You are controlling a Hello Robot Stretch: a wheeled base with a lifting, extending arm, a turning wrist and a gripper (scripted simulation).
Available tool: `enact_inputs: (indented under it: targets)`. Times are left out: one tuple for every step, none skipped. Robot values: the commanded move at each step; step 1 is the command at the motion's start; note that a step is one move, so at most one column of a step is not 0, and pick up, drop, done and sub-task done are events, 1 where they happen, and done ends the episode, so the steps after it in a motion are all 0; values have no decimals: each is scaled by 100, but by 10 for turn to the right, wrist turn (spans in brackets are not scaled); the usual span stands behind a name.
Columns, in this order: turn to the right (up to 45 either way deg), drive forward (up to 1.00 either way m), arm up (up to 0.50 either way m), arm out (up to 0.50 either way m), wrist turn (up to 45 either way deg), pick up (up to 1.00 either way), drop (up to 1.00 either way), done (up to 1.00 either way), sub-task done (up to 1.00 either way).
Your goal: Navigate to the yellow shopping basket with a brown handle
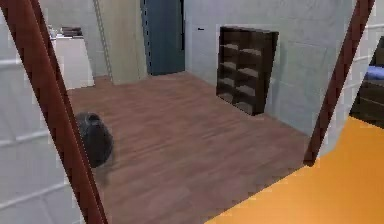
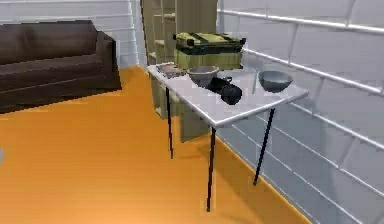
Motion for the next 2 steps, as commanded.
enact_inputs:
  targets:
    - [450, 0, 0, 0, 0, 0, 0, 0, 0]
    - [60, 0, 0, 0, 0, 0, 0, 0, 0]
